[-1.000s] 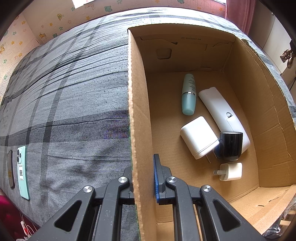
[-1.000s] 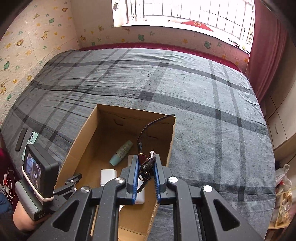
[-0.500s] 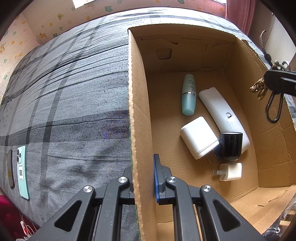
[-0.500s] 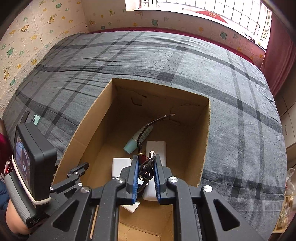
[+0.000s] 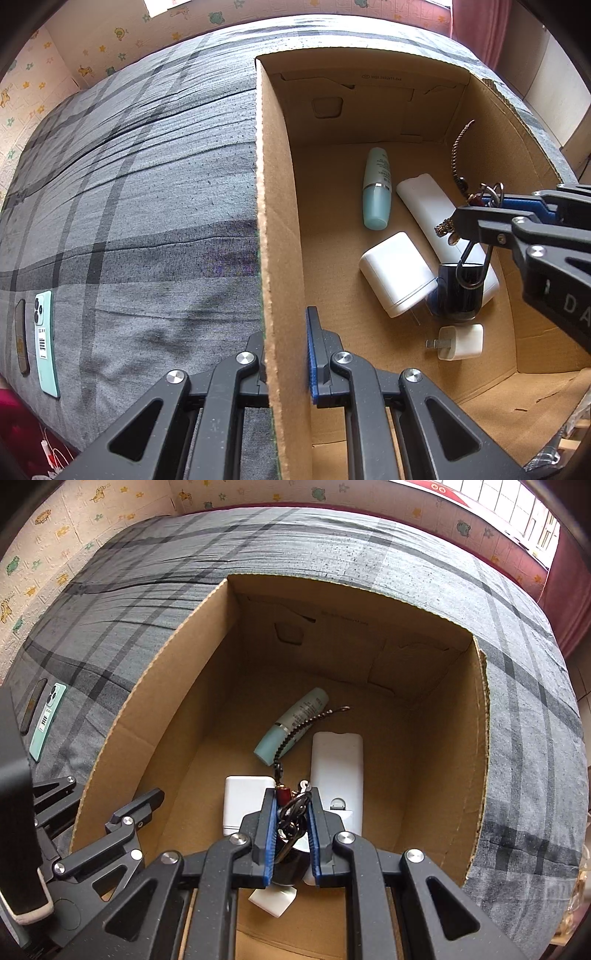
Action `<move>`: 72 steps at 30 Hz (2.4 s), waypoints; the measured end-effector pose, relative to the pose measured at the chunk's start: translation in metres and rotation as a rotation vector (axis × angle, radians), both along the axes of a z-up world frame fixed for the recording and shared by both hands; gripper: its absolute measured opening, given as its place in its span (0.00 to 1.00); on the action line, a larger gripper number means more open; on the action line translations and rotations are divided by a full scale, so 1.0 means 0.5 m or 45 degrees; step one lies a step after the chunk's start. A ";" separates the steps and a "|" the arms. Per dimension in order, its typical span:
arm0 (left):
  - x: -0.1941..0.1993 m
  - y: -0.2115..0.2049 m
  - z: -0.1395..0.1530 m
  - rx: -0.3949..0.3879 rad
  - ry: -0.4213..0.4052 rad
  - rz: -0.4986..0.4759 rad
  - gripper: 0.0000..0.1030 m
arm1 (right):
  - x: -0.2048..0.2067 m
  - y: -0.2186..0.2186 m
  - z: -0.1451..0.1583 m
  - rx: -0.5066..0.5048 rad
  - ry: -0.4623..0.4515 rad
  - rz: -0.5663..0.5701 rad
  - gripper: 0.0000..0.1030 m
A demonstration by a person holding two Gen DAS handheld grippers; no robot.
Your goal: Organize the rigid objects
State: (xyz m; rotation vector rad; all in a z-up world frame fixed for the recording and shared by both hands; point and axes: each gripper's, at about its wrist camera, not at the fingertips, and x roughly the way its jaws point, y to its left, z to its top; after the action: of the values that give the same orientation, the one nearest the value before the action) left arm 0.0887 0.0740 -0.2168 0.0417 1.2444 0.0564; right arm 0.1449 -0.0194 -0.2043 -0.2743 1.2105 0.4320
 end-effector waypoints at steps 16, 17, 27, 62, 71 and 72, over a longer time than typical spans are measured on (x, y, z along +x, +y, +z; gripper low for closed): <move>0.000 0.001 0.003 0.000 0.000 -0.001 0.12 | 0.015 0.003 -0.033 -0.025 0.048 -0.006 0.15; 0.000 0.001 0.003 0.000 0.000 -0.001 0.12 | 0.016 0.003 -0.033 -0.021 0.050 -0.008 0.15; -0.001 0.000 0.001 0.004 0.001 0.000 0.12 | 0.012 -0.003 0.000 0.001 -0.027 -0.016 0.55; -0.001 -0.009 0.005 0.034 0.001 0.007 0.12 | -0.055 -0.129 0.139 -0.005 -0.179 -0.232 1.00; -0.005 -0.014 0.007 0.059 0.003 0.004 0.13 | -0.097 -0.170 0.179 0.011 -0.190 -0.298 1.00; -0.005 -0.014 0.007 0.060 0.003 0.005 0.13 | -0.100 -0.171 0.182 0.009 -0.194 -0.300 1.00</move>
State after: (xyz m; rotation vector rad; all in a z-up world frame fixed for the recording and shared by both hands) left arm 0.0860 0.0670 -0.2134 0.0803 1.2458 0.0888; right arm 0.0947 -0.1050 -0.1134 -0.1532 1.0764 0.2070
